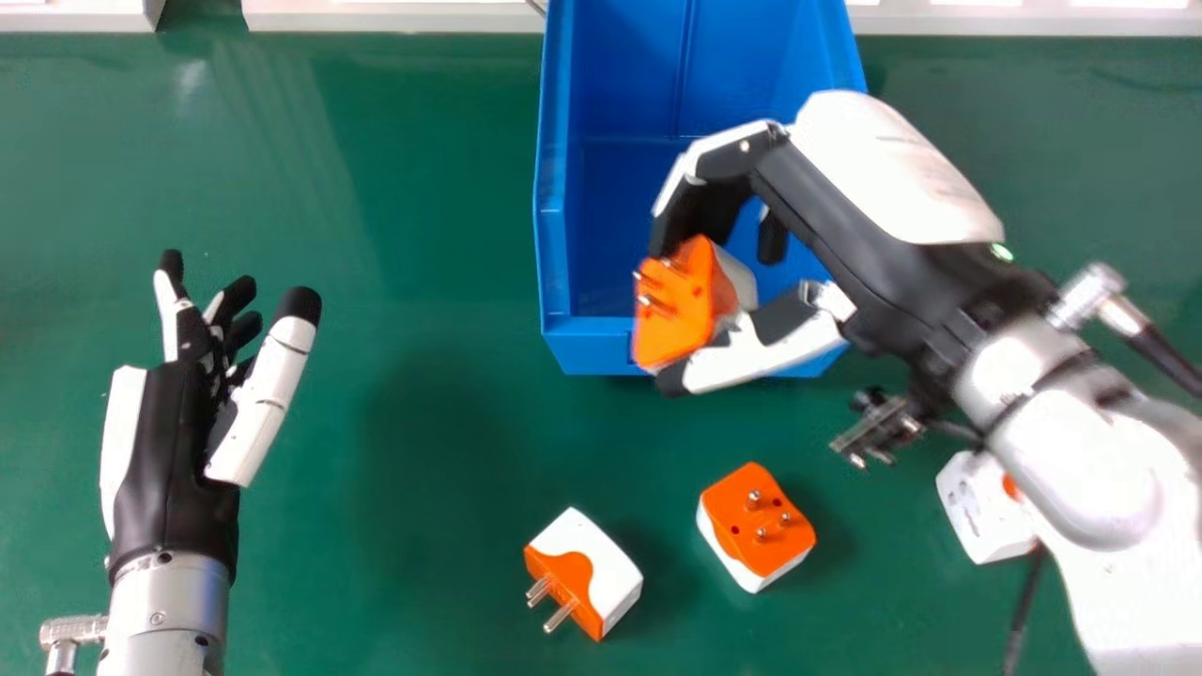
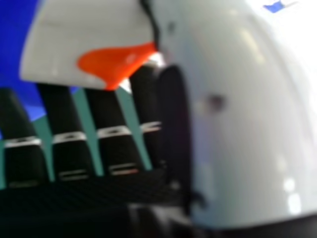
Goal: Pick all objects and put in blue box
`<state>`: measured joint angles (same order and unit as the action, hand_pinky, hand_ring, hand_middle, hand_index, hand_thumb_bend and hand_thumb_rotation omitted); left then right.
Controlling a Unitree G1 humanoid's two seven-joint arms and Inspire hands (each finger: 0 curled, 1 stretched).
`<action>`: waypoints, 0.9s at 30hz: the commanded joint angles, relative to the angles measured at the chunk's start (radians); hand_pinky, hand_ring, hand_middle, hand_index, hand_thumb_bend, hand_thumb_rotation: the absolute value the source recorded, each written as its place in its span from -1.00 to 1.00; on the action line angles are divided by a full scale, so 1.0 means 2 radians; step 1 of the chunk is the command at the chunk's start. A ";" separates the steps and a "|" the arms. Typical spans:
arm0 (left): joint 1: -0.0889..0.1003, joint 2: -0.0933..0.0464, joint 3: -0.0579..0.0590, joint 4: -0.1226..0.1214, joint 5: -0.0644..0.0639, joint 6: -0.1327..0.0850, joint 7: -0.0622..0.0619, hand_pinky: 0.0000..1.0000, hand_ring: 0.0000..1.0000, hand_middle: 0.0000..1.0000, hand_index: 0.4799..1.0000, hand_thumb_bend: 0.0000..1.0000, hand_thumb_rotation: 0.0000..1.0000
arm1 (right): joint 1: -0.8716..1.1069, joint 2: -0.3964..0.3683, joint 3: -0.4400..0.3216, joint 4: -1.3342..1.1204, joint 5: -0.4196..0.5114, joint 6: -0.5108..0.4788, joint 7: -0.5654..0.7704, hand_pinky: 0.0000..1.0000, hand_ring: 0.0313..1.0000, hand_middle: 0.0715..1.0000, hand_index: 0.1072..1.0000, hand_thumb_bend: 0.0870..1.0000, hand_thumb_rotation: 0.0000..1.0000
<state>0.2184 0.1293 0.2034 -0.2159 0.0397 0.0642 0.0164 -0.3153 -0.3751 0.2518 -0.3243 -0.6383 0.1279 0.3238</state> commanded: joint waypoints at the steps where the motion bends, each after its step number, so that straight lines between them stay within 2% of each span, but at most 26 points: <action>1: 0.001 0.001 0.001 -0.011 0.001 -0.002 0.002 0.77 0.85 0.88 0.68 0.37 0.48 | -0.041 0.012 0.005 0.023 -0.015 -0.005 -0.023 -0.34 -0.12 0.02 -0.08 -0.12 -1.00; 6: 0.002 0.002 0.001 -0.015 -0.002 0.003 0.001 0.77 0.86 0.88 0.68 0.35 0.47 | -0.105 0.039 0.028 0.113 -0.049 0.000 -0.058 -0.35 -0.09 0.01 -0.14 -0.12 -1.00; 13: 0.005 0.000 0.002 -0.023 -0.008 0.007 -0.002 0.77 0.86 0.88 0.68 0.37 0.47 | -0.179 0.057 0.049 0.223 -0.067 -0.015 -0.100 -0.35 -0.11 0.02 -0.12 -0.12 -1.00; 20: 0.004 0.000 0.004 -0.024 -0.012 0.014 -0.004 0.78 0.86 0.88 0.68 0.38 0.45 | -0.234 0.067 0.071 0.311 -0.087 -0.017 -0.131 -0.42 -0.16 0.05 -0.05 -0.13 -1.00; 27: 0.007 0.001 0.004 -0.029 -0.015 0.018 -0.006 0.77 0.86 0.88 0.69 0.34 0.43 | -0.269 0.068 0.102 0.390 -0.118 -0.021 -0.167 -0.37 -0.17 0.02 -0.04 -0.12 -1.00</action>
<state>0.2300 0.1283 0.2053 -0.2439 0.0188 0.1032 0.0052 -0.7913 -0.2364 0.4537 0.4445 -0.8546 0.0956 0.0267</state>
